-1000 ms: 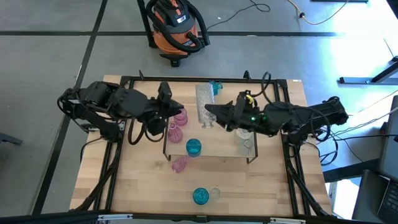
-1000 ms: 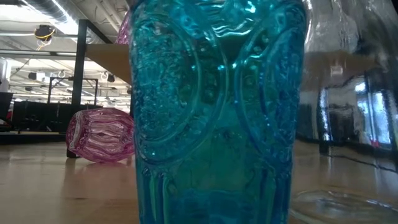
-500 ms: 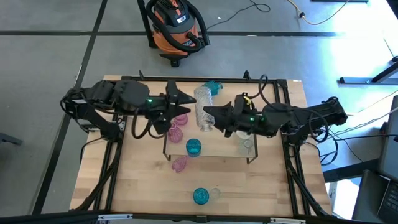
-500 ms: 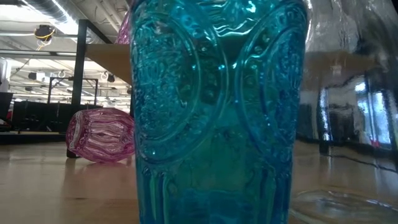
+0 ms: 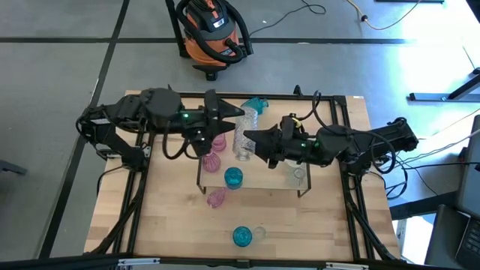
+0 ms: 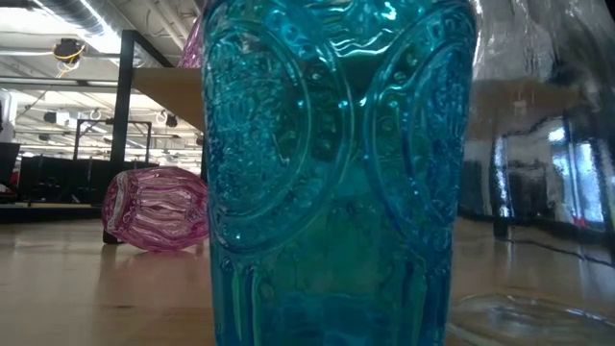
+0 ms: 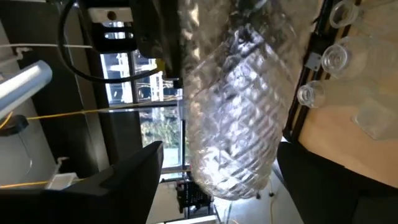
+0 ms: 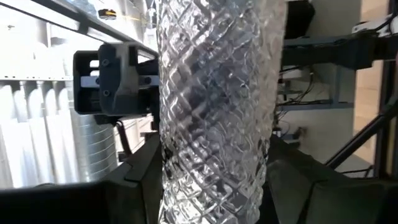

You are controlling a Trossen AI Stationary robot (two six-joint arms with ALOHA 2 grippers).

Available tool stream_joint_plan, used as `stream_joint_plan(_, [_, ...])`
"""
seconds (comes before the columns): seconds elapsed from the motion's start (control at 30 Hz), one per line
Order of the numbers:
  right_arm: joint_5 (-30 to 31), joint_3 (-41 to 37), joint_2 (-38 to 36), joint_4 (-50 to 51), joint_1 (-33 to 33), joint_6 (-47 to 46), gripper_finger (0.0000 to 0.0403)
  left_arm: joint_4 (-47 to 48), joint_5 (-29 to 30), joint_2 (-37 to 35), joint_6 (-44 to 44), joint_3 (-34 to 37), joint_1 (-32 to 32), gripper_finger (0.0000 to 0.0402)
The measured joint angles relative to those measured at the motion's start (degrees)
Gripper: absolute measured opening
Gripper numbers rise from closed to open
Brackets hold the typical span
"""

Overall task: Sort vases onto shelf
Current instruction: Put the transparent vase on the shelf aligned with the other transparent vase

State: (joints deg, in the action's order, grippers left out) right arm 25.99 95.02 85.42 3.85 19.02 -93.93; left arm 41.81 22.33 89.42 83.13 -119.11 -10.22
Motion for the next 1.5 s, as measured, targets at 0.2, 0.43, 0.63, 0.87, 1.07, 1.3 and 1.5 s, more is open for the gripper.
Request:
stream_joint_plan(0.2, [-1.77, -0.02, 0.4, -1.61, -0.06, 0.98, 0.0182, -1.35, -1.76, 1.37, -0.04, 0.0, -0.02, 0.031])
stream_joint_plan(0.43, [-2.7, -0.04, 0.47, -2.53, -0.06, 2.6, 0.0181, -2.2, -0.96, 2.33, -0.26, 0.0, -0.35, 0.0309])
stream_joint_plan(0.63, [-2.7, -0.04, 0.47, -2.5, -0.06, 2.73, 0.0181, -2.63, 3.6, 2.66, -0.45, 0.0, -0.69, 0.029])
stream_joint_plan(0.87, [-2.72, -0.04, 0.47, -2.75, -0.06, 2.75, 0.0181, -2.67, 4.75, 2.56, -0.39, 0.0, -1.42, 0.0252])
stream_joint_plan(1.07, [-2.91, -0.04, 0.47, -2.76, -0.06, 2.88, 0.0181, -2.65, 5.68, 2.56, -0.32, 0.0, -2.29, 0.0252])
stream_joint_plan(1.3, [-2.13, -0.04, 0.47, -3.0, -0.06, 3.71, 0.0269, -2.59, 7.38, 2.56, -0.23, 0.0, -2.29, 0.0252])
stream_joint_plan(1.5, [-2.04, -0.04, 0.47, -3.17, -0.06, 5.26, 0.0299, -2.27, 7.8, 2.56, -0.08, 0.0, -2.29, 0.0252])
